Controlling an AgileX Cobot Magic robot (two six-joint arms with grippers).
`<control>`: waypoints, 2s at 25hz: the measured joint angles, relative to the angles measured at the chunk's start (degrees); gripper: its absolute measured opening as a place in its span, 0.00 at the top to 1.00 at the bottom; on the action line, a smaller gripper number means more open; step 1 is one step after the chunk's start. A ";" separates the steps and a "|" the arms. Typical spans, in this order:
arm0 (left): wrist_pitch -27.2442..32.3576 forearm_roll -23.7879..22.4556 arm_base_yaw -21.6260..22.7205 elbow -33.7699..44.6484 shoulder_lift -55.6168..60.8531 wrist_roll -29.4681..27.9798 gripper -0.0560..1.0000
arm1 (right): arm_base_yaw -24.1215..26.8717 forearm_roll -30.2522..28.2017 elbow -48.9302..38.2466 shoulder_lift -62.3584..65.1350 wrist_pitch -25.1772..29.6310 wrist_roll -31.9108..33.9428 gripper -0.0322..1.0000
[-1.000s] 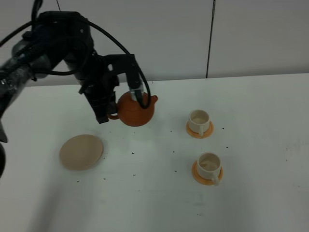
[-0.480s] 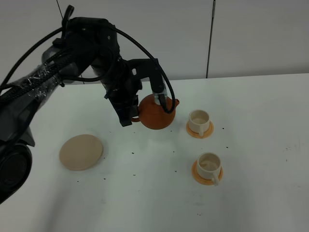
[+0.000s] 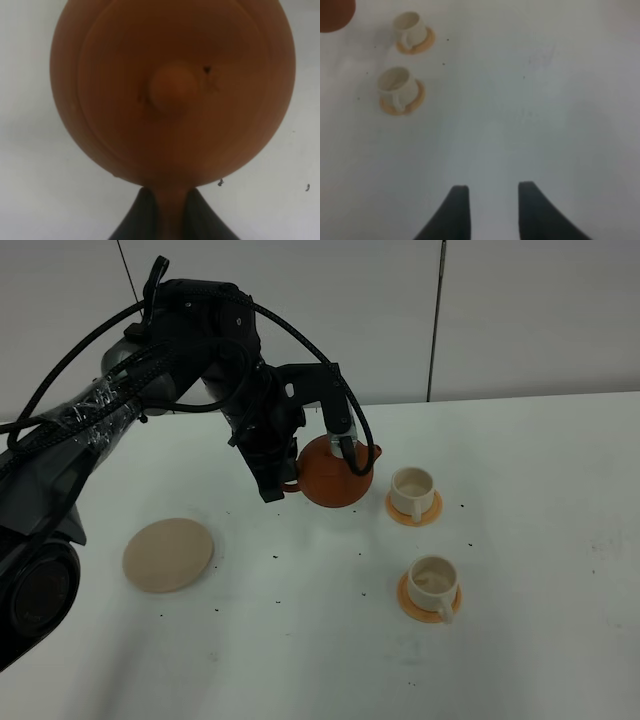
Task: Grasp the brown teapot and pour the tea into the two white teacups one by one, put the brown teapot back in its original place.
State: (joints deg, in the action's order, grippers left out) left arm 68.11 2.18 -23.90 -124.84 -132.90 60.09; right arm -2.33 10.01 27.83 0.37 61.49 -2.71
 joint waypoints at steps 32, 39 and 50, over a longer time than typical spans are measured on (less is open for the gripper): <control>0.00 -1.55 2.06 -0.68 -2.90 -4.03 0.79 | 0.00 0.21 0.00 0.00 0.00 0.00 0.74; 0.00 -2.61 2.06 -0.68 -2.91 -4.20 0.79 | 0.00 0.21 0.00 0.00 0.00 0.00 0.74; -0.05 -2.63 1.85 -0.72 -6.13 -4.14 0.79 | 0.00 0.21 0.00 0.00 0.00 0.00 0.74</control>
State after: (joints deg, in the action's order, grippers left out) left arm 68.05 -0.44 -22.05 -125.56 -139.03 55.95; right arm -2.33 10.22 27.83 0.37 61.49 -2.71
